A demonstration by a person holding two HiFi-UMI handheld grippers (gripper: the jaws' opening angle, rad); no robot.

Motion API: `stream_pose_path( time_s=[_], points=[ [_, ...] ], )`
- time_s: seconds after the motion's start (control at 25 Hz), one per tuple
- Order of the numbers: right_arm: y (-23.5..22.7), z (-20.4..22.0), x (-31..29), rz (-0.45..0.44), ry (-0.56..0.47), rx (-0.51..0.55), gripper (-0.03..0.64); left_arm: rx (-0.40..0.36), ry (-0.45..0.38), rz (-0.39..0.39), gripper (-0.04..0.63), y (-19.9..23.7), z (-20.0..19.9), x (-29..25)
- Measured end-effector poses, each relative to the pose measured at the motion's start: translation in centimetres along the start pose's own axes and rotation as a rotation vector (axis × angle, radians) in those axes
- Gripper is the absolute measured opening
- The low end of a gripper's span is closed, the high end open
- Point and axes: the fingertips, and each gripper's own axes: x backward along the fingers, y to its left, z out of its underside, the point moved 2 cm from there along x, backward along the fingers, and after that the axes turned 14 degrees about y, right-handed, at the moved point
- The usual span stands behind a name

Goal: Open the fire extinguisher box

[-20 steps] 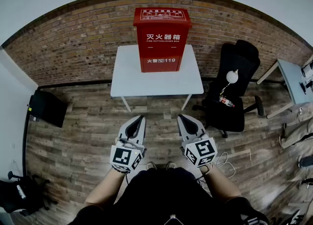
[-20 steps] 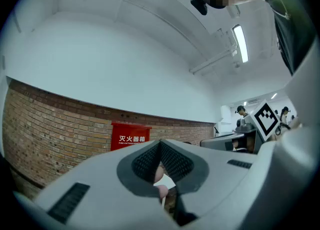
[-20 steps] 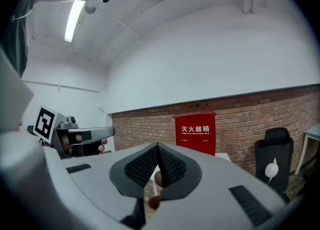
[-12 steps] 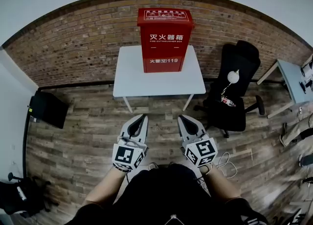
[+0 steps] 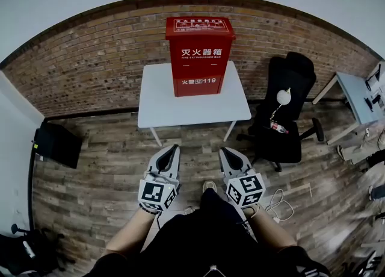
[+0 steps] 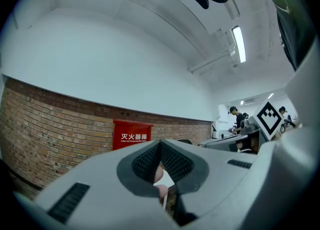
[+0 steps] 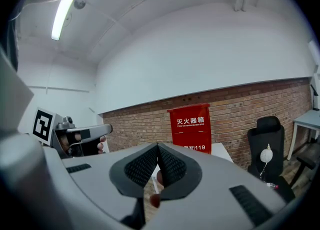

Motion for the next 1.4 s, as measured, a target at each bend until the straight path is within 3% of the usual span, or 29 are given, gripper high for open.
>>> stream_pose_path(
  time_s=[0.52, 1.4],
  points=[
    [-7.0, -3.1, -7.2, 0.015, 0.005, -0.021, 0.020, 0.003, 0.014, -0.020, 0.051, 5.2, -1.8, -8.6],
    [-26.4, -18.0, -23.9, 0.003, -0.031, 0.101, 0.020, 0.005, 0.055, -0.157, 0.049, 15.6, -9.5, -30.9]
  ],
)
